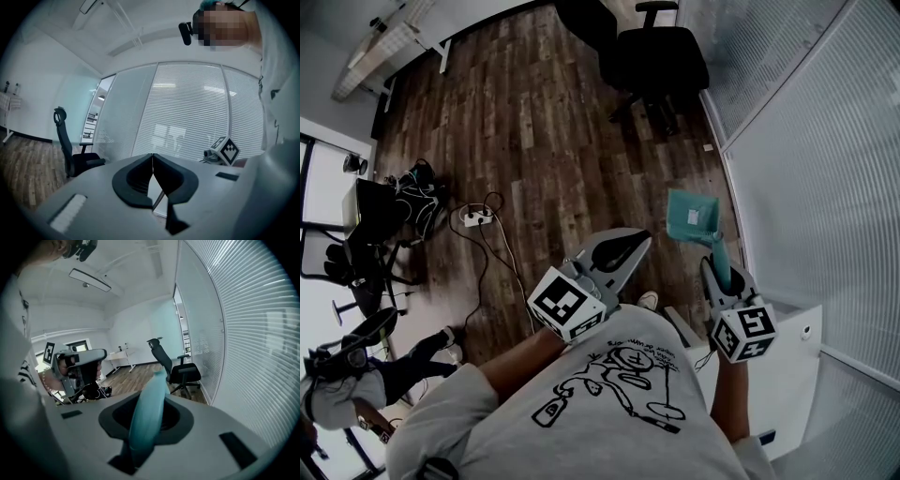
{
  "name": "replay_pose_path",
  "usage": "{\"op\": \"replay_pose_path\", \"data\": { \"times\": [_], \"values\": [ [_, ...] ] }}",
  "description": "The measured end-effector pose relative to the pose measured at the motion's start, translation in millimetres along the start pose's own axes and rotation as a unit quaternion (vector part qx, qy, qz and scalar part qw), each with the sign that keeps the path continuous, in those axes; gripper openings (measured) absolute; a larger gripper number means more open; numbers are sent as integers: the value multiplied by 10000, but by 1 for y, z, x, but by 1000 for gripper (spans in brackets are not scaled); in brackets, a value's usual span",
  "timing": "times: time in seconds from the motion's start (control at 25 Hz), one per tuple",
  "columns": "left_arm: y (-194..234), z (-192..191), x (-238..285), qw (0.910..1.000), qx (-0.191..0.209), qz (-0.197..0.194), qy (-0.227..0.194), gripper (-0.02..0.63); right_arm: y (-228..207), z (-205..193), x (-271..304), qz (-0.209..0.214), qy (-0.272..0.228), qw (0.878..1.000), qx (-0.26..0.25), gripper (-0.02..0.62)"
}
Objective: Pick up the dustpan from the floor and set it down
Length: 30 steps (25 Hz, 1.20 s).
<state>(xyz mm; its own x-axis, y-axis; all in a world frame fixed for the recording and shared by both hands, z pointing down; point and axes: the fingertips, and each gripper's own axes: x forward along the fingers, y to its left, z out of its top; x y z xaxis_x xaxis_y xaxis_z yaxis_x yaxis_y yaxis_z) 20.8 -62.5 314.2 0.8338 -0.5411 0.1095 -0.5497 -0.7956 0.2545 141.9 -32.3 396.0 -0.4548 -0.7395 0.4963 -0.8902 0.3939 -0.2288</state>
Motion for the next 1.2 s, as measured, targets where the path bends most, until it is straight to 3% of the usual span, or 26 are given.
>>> {"op": "replay_pose_path", "data": {
  "times": [1.2],
  "values": [
    [-1,-11,-23,9997,-134,106,153,2,3,-27,16,40,21,9999,139,60]
  ]
}}
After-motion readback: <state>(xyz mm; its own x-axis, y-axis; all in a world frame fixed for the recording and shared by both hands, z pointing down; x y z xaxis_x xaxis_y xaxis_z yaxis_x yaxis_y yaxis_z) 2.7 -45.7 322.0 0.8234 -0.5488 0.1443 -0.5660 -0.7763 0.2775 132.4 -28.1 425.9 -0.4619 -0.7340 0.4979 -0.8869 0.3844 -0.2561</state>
